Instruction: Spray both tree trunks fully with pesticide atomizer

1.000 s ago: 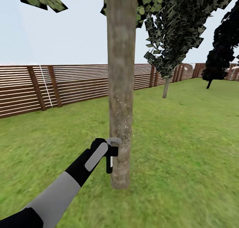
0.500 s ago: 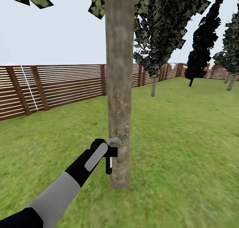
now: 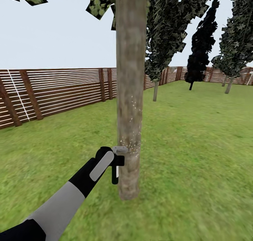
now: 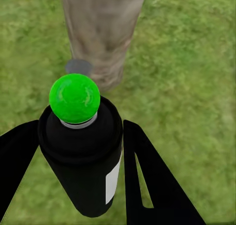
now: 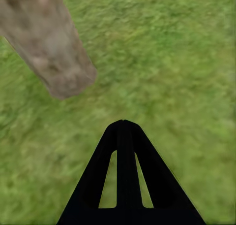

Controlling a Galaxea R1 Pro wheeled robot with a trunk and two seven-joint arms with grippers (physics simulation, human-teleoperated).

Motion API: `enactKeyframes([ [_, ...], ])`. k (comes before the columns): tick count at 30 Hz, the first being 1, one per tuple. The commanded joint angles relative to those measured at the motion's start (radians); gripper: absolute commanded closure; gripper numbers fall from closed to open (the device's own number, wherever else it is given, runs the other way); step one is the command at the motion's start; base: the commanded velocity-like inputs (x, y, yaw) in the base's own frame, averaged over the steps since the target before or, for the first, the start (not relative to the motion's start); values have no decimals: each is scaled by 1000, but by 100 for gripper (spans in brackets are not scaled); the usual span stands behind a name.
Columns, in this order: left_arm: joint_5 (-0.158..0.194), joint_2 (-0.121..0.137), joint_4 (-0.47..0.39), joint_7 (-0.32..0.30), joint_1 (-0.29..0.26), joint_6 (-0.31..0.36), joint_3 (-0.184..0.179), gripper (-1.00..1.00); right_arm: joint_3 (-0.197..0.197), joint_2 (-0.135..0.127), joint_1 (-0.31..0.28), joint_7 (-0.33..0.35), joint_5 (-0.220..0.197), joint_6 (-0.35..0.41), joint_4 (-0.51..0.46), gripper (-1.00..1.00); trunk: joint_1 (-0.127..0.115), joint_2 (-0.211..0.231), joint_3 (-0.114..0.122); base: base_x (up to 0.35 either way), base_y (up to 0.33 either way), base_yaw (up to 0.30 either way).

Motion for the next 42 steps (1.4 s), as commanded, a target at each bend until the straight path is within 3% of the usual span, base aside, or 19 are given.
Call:
enactKeyframes([
  [1, 10, 1, -1, 11, -1, 1, -2, 100, 6, -1, -1, -6, -7, -4, 0, 100, 1, -2, -2, 0, 350, -221],
  [42, 10, 5, -3, 11, -1, 0, -2, 100, 5, 0, -1, -6, -9, -5, 2, 100, 1, -2, -2, 0, 350, -191],
])
